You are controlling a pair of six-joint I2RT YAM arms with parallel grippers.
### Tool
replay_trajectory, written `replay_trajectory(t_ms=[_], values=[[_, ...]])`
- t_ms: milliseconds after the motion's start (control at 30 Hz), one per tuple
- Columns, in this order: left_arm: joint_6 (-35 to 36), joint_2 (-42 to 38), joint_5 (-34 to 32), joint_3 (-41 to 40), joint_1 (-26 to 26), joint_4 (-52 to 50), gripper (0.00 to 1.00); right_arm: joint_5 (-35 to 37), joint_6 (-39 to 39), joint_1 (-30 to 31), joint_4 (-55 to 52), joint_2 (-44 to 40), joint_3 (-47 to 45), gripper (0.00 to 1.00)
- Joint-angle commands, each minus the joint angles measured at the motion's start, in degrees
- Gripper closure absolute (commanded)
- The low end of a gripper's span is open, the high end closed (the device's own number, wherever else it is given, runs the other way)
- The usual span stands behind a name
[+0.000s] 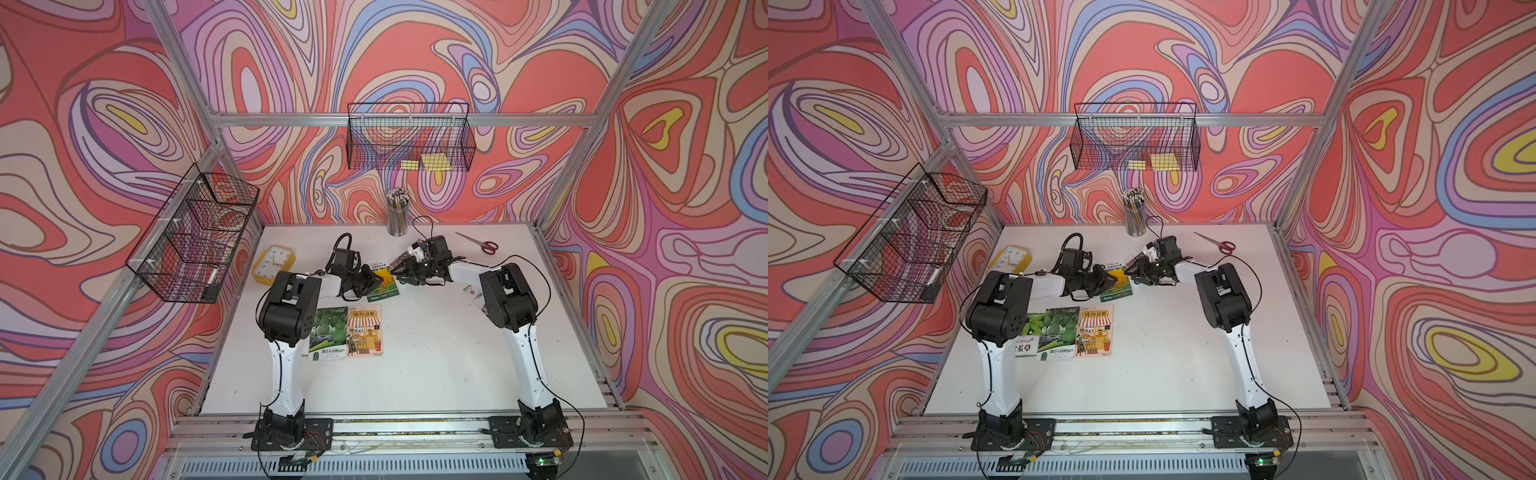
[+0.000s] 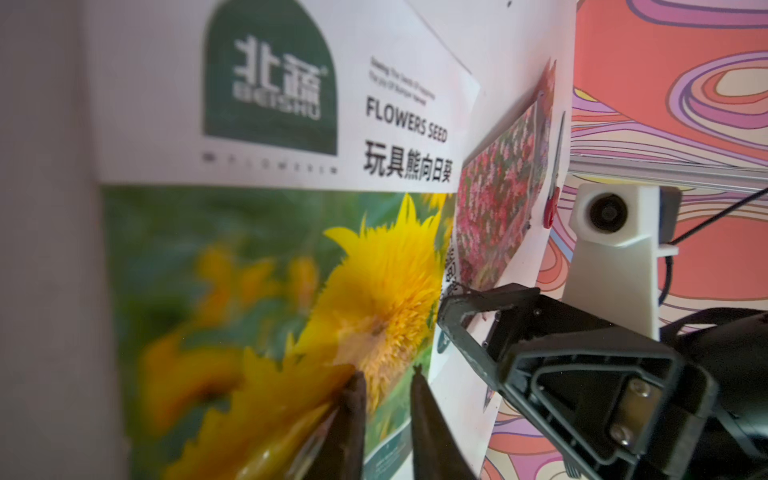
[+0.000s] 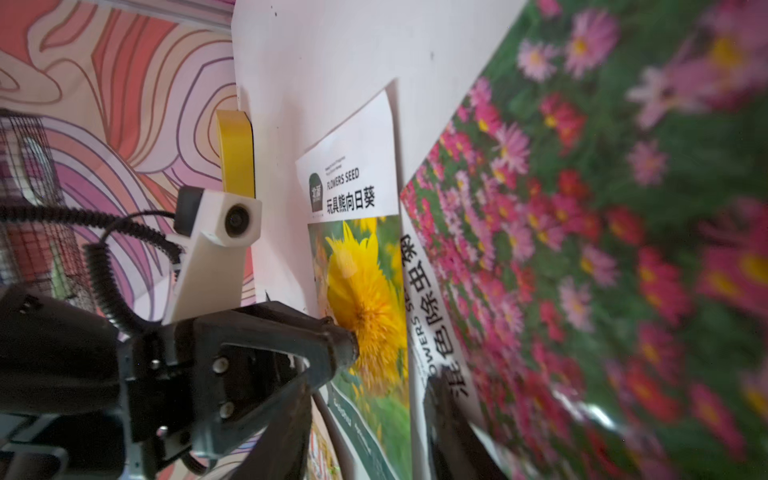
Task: Arrange the seed packets in a row
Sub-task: Pick up the seed packet from the center of the board.
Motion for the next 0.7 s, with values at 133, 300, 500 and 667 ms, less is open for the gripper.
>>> replay_trajectory(t_ms=[133, 300, 500, 667], values=[[7.22, -7.79, -6.60, 1.22, -0.28, -10.44, 0.22, 6.36, -5.34, -0.19, -7.61, -1.12, -1.53, 0.49], [10.49, -8.61, -10.71, 0.49, 0.33, -16.59, 0.18, 6.27, -5.39, -0.19, -7.79, -1.11, -1.19, 0.48], [9.86, -6.80, -11.94, -1.75, 0.48, -15.51, 0.18, 6.14, -6.37, -0.06, -9.32, -1.30, -0.40, 0.47], [8.91, -3.90, -10.57, -0.57, 0.42, -15.08, 0.18, 5.53, -5.97, 0.90, -9.42, -0.18, 0.12, 0.47]])
